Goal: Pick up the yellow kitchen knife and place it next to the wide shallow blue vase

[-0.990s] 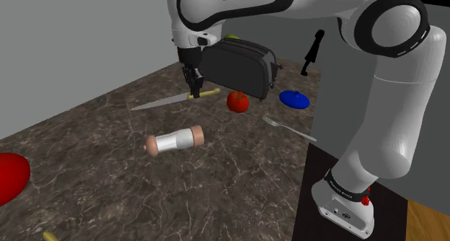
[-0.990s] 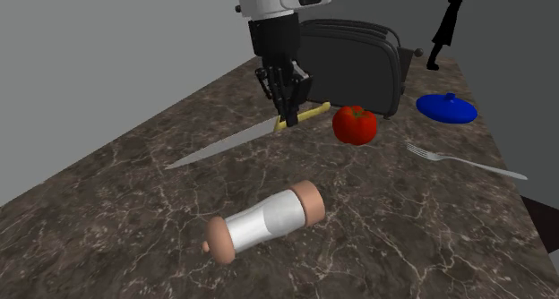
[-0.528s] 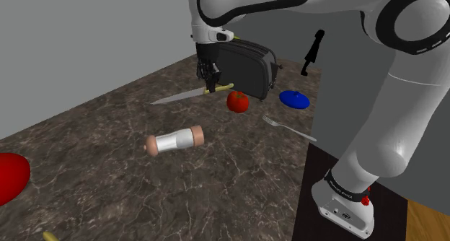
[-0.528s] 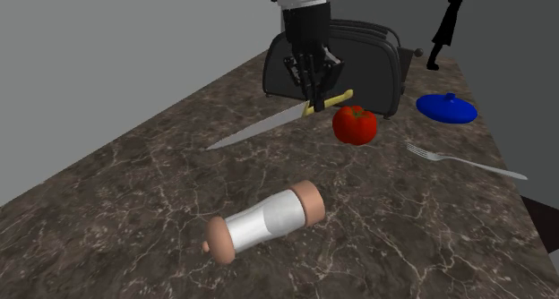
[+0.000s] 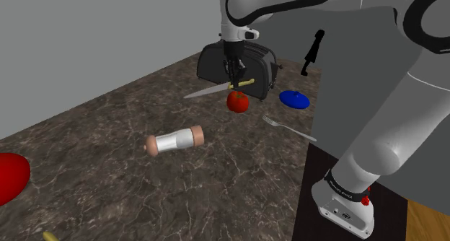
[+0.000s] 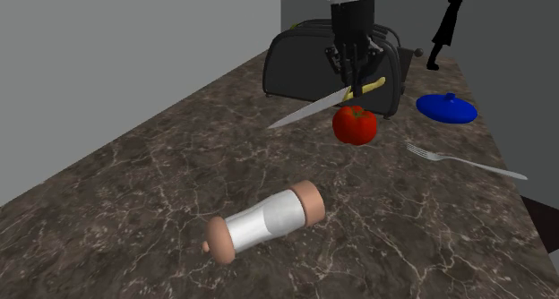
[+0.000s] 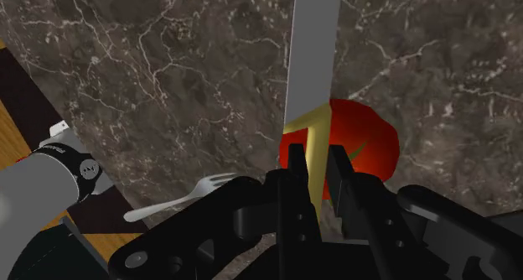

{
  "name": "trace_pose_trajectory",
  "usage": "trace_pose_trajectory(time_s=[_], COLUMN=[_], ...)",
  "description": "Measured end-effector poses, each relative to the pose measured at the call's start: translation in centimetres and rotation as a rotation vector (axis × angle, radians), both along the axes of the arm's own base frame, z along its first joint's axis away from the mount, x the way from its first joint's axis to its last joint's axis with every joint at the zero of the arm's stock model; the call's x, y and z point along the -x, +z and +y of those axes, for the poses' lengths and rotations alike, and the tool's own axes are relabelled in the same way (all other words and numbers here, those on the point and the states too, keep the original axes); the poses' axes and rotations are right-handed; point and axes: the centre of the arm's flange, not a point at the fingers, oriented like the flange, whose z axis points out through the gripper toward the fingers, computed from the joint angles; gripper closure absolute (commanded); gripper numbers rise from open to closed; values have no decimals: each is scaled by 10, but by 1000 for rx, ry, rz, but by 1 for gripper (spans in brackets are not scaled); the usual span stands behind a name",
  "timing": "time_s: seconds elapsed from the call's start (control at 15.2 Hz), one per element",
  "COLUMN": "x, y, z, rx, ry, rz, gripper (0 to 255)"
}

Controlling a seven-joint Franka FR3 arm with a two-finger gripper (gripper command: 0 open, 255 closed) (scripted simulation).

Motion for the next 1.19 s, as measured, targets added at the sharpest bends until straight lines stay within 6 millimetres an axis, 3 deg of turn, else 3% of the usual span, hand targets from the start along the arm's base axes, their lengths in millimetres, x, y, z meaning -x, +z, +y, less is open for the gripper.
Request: trace_pose_trajectory(time_s=[0.79, 1.19], x=[43, 63], y=[1, 15], z=[-152, -210], rx=[0, -65], ry=[0, -3], rz=[0, -50], gripper=[255, 255])
